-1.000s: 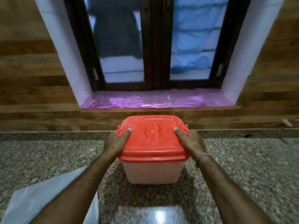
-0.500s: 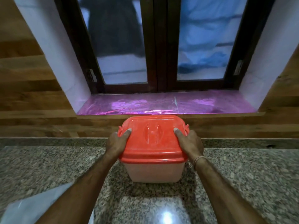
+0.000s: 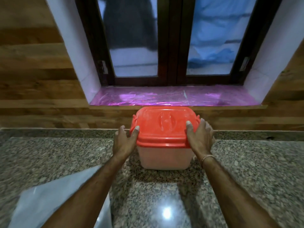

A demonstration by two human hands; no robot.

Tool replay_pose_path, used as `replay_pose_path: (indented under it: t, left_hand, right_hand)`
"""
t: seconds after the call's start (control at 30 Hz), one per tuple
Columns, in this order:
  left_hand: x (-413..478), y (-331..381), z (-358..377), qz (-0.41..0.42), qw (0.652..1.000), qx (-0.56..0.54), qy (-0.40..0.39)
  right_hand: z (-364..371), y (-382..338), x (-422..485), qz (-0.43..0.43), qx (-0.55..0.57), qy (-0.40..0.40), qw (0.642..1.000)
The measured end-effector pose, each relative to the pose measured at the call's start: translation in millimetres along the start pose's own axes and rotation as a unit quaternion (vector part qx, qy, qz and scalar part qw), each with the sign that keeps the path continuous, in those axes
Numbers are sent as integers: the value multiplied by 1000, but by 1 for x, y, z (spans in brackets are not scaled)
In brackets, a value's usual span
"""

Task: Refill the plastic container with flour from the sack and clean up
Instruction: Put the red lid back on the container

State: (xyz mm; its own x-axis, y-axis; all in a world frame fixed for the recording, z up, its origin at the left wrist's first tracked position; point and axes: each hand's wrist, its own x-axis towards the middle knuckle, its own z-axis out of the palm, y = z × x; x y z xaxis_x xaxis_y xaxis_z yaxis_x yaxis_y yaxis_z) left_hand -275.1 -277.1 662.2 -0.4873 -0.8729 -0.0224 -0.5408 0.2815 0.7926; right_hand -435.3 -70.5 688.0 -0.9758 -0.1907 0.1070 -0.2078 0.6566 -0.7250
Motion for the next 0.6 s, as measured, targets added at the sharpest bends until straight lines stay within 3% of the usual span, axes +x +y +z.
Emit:
replay_pose_path:
  t: [0.13, 0.2, 0.23, 0.33, 0.4, 0.6]
  left_hand:
    - [-44, -77, -50, -27, 998, 48, 17]
    - [-60, -125, -81, -60, 995, 81, 6]
    - [-68, -150, -98, -80, 992, 99, 7]
    - [-88, -229, -148, -147, 977, 152, 37]
    - [-101, -282, -181, -198, 962, 182, 42]
    - [-134, -390, -238, -257, 958, 127, 21]
  right_hand:
    - [31, -22, -108, -166, -7, 119, 979]
    - [60, -30, -166, -220, 3, 89, 971]
    - [77, -31, -195, -227, 17, 33, 973]
    - [131, -33, -271, -174, -9, -211, 962]
    - [164, -33, -307, -110, -75, -300, 945]
    - [212, -35, -352, 15, -135, -324, 936]
